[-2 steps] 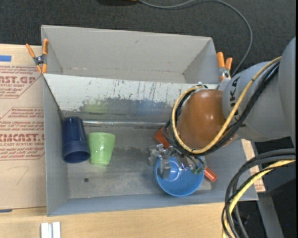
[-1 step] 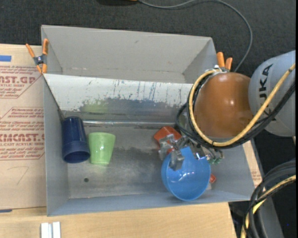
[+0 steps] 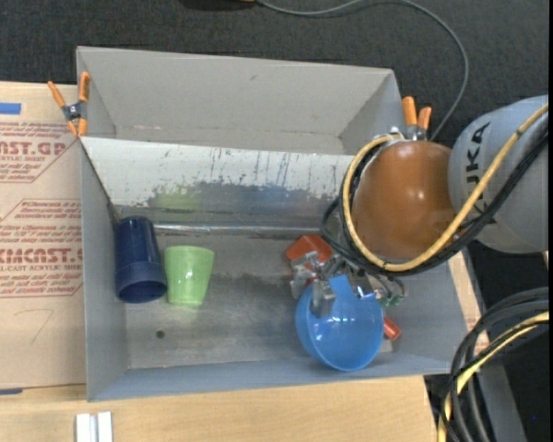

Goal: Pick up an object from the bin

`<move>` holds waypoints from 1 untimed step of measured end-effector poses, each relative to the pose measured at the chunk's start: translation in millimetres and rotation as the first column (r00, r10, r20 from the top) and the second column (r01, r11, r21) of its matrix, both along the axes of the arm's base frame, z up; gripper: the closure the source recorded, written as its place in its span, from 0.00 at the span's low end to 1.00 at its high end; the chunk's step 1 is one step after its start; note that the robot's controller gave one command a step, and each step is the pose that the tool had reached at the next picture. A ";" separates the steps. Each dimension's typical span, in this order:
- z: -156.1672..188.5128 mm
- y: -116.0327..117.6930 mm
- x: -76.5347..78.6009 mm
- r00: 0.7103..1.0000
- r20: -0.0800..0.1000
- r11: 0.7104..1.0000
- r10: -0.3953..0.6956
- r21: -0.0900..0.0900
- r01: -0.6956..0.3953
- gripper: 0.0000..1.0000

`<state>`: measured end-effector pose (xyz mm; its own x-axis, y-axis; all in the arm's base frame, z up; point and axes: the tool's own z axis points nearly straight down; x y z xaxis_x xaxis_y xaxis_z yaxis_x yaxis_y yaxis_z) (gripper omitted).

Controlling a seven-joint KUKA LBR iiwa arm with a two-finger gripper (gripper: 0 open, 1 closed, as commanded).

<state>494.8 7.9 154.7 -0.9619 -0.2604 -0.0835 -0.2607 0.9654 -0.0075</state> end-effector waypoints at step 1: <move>-27.6 -0.5 -5.9 0.980 0.001 0.980 0.201 -0.017 -0.201 1.00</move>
Offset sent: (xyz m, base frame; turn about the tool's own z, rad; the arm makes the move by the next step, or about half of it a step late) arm 0.0127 -0.0100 0.1020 -0.0030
